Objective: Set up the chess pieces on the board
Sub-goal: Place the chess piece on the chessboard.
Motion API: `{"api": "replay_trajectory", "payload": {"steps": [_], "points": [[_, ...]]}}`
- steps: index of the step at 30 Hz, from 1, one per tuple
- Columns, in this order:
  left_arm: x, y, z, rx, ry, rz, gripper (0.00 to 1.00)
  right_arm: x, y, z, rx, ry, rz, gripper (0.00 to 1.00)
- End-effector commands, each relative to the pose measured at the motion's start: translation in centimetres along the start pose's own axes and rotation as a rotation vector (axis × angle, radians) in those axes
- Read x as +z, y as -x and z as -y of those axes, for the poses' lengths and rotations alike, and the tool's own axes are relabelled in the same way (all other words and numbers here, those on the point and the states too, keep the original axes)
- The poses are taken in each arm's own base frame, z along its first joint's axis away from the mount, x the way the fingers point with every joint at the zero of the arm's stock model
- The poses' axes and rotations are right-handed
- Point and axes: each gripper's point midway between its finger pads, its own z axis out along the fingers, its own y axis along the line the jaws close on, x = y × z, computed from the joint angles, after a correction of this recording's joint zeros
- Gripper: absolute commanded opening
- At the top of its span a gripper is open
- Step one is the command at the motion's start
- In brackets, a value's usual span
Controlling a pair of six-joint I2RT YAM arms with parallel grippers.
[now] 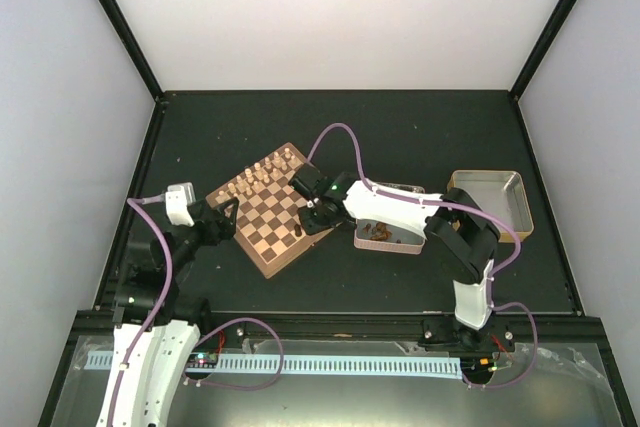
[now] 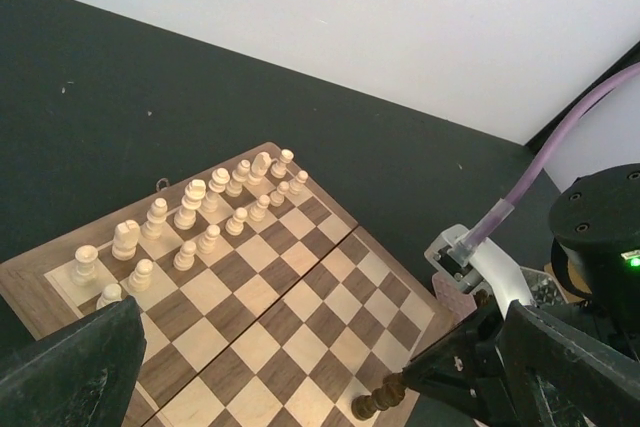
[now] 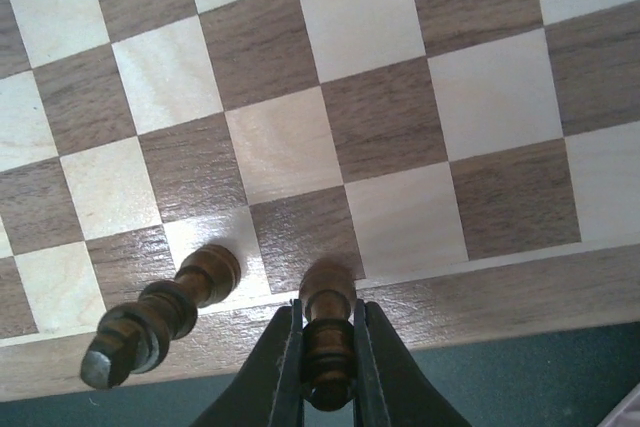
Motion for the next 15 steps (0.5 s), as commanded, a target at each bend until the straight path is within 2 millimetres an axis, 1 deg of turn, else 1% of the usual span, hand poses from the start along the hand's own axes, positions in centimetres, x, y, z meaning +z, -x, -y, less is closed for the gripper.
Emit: {"api": "replay_trajectory", "payload": {"steps": [1, 8, 15], "points": [[-0.62, 1.50, 0.49, 0.029, -0.003, 0.057, 0.99, 0.15, 0.75, -0.62, -0.014, 0.012, 0.005, 0.10], [-0.57, 1.44, 0.38, 0.027, 0.004, 0.051, 0.99, 0.64, 0.95, -0.50, -0.011, -0.014, -0.013, 0.10], [-0.43, 1.25, 0.56, 0.022, -0.010, 0.041, 0.99, 0.87, 0.64, -1.07, -0.022, 0.017, -0.036, 0.21]]}}
